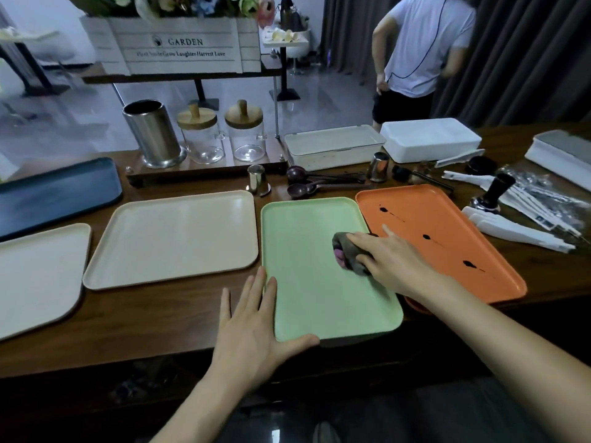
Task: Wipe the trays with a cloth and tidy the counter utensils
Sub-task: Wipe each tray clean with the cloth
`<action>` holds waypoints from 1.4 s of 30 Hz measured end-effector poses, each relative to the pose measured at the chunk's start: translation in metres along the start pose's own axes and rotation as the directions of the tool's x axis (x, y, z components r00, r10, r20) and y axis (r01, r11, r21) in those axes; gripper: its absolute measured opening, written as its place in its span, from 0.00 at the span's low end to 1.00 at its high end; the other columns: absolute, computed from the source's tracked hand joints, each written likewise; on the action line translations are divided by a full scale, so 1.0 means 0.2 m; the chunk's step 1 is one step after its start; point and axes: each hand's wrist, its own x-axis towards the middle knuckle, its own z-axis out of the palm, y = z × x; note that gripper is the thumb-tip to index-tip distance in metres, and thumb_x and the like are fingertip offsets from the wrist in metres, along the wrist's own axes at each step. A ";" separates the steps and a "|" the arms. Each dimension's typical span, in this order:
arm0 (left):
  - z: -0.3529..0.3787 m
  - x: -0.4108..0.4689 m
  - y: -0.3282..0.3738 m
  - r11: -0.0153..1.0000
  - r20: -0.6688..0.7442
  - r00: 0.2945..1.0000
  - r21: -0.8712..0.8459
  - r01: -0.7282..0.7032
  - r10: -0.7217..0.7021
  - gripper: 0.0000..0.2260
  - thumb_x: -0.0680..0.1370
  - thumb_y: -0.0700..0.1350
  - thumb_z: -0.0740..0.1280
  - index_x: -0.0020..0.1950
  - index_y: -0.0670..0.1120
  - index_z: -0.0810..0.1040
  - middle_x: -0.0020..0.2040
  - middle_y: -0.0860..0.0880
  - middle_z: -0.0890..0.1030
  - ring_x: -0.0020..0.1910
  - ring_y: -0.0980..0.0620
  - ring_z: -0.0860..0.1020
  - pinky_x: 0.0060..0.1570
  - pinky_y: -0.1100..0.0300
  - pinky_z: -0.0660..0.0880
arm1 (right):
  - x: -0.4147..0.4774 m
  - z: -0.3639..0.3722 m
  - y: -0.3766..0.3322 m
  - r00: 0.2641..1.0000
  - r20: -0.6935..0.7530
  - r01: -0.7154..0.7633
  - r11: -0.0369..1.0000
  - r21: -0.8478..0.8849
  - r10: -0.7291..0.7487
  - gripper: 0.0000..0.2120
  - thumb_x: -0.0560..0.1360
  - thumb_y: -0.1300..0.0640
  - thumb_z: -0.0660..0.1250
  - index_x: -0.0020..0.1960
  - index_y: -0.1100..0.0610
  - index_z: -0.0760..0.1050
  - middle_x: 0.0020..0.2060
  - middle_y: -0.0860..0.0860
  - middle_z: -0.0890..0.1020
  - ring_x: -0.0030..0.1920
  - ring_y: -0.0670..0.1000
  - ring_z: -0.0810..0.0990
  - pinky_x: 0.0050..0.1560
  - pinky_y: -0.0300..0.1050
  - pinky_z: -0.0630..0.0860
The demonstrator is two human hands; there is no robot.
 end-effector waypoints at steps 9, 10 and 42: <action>0.02 -0.01 -0.02 0.990 -0.071 0.995 -0.117 -0.080 0.072 0.60 0.61 0.87 0.47 0.80 0.54 0.28 0.84 0.54 0.39 0.83 0.51 0.43 0.79 0.37 0.41 | -0.41 0.17 -0.16 1.000 0.031 -0.010 0.980 0.196 0.004 0.24 0.83 0.51 0.60 0.78 0.40 0.61 0.77 0.40 0.62 0.79 0.56 0.56 0.78 0.51 0.48; 0.02 -0.01 -0.02 0.988 -0.075 0.994 -0.129 -0.087 0.078 0.60 0.61 0.88 0.46 0.80 0.54 0.27 0.84 0.53 0.39 0.83 0.51 0.44 0.79 0.37 0.42 | -0.38 0.20 -0.24 0.998 0.028 0.048 0.975 0.216 -0.056 0.24 0.83 0.53 0.60 0.77 0.41 0.62 0.77 0.42 0.63 0.78 0.54 0.59 0.78 0.50 0.46; 0.02 -0.01 -0.03 0.997 -0.027 0.997 -0.026 -0.068 0.067 0.55 0.64 0.87 0.42 0.82 0.58 0.35 0.81 0.51 0.31 0.82 0.50 0.35 0.79 0.41 0.35 | -0.34 0.12 -0.33 0.998 0.012 -0.057 0.997 0.055 0.056 0.24 0.84 0.53 0.56 0.79 0.47 0.59 0.77 0.43 0.64 0.75 0.50 0.63 0.78 0.49 0.44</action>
